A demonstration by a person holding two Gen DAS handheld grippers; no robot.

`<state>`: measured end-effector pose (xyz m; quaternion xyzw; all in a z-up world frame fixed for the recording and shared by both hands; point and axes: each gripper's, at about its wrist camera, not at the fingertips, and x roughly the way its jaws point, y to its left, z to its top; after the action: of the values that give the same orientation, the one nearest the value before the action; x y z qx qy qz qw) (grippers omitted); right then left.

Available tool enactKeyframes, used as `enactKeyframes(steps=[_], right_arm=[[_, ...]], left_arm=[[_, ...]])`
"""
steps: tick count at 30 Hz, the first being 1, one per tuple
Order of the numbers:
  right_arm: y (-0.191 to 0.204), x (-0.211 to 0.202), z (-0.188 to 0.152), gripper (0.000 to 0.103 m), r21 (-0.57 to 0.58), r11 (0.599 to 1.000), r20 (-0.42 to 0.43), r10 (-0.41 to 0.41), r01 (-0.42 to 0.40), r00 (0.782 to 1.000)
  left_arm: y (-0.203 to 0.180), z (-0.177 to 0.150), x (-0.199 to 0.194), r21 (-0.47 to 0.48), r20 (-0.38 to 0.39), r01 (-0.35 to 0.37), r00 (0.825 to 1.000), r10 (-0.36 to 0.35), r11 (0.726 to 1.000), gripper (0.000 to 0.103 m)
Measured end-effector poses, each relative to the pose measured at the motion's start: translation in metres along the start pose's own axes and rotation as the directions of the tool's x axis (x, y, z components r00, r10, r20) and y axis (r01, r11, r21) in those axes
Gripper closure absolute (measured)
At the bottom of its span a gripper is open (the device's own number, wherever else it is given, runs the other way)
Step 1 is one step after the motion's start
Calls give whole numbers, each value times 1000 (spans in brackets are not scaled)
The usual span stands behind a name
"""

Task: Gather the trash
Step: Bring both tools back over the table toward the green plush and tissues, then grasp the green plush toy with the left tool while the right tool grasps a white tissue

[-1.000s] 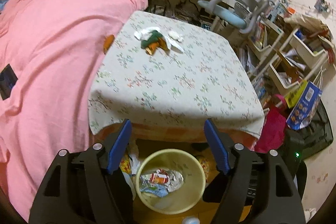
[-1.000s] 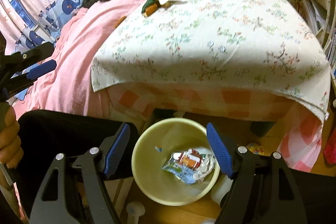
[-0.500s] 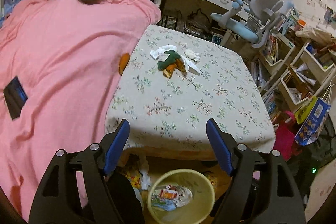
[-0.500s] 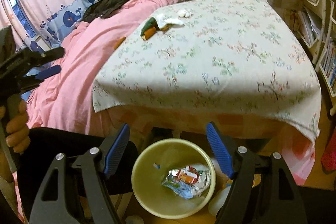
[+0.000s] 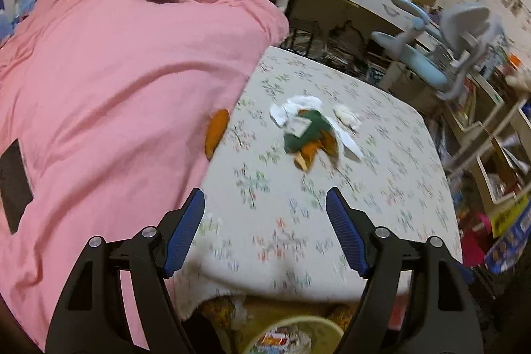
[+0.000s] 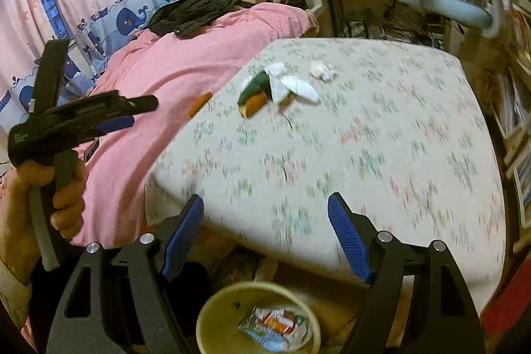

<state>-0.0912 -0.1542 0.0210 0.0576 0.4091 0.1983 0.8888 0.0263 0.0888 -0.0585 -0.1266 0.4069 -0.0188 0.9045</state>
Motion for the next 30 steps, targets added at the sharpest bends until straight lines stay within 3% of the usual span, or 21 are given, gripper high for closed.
enactKeyframes(steps=[7,11,19,23,25,29,30], right_arm=[[-3,45,49,28,-75,996,-16,-42,41,999],[-28,74,67,28,-22,996,-41,-85,84,996],[-58,94,81,28,72,993,-57,-86,90,995],[-63,109,91,28,93,993,-59,-69,74,996],[-64,115,96,28,102,993,-53,-54,59,997],[-65,129,105,28,125,992,-46,-19,24,999],[-64,133,107,28,127,992,-47,-15,20,999]], left_arm=[[-29,17,52,111,-45,3,999,2,994,31],[-45,30,82,167,-53,-5,999,14,986,30],[-66,48,144,231,-89,-36,994,58,972,30],[-61,58,156,205,-96,-16,995,36,979,32],[-57,63,160,192,-105,4,994,16,981,39],[-51,71,166,166,-146,67,988,-42,984,66],[-50,72,167,166,-149,67,988,-42,984,67]])
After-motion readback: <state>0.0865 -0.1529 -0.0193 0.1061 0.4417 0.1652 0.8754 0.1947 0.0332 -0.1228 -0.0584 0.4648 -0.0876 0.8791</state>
